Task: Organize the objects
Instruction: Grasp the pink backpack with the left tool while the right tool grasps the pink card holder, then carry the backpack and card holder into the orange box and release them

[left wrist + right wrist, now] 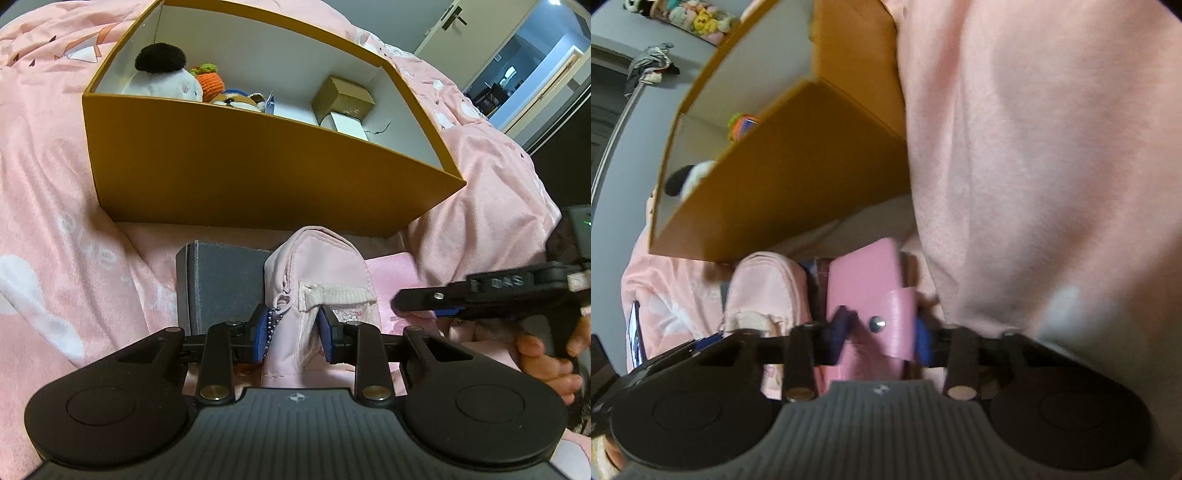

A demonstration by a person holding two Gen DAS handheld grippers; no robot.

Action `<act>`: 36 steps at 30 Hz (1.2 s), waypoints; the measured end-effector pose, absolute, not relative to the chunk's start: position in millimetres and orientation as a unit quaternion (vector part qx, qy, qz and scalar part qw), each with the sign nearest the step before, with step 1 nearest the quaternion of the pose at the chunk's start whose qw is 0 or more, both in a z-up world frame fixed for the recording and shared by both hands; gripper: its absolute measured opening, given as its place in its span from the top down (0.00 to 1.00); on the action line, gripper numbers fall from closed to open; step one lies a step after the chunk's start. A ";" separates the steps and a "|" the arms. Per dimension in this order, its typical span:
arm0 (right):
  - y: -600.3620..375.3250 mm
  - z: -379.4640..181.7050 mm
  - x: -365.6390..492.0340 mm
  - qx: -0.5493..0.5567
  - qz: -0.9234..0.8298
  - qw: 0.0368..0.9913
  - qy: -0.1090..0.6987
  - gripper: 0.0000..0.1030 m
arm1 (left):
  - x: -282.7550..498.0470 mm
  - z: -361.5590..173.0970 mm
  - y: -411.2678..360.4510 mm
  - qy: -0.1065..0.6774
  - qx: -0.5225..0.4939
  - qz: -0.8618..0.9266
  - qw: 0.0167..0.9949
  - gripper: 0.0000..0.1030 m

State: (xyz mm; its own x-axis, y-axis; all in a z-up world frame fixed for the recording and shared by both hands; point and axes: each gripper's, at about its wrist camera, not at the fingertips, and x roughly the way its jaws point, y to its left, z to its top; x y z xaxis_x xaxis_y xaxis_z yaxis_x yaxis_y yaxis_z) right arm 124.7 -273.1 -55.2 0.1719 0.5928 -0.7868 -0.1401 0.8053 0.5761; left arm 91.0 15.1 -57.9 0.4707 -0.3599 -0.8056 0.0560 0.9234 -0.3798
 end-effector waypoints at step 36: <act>-259.7 126.1 160.0 0.117 0.305 0.866 0.378 0.79 | 111.6 68.2 28.3 0.329 -0.181 -0.122 0.919 0.80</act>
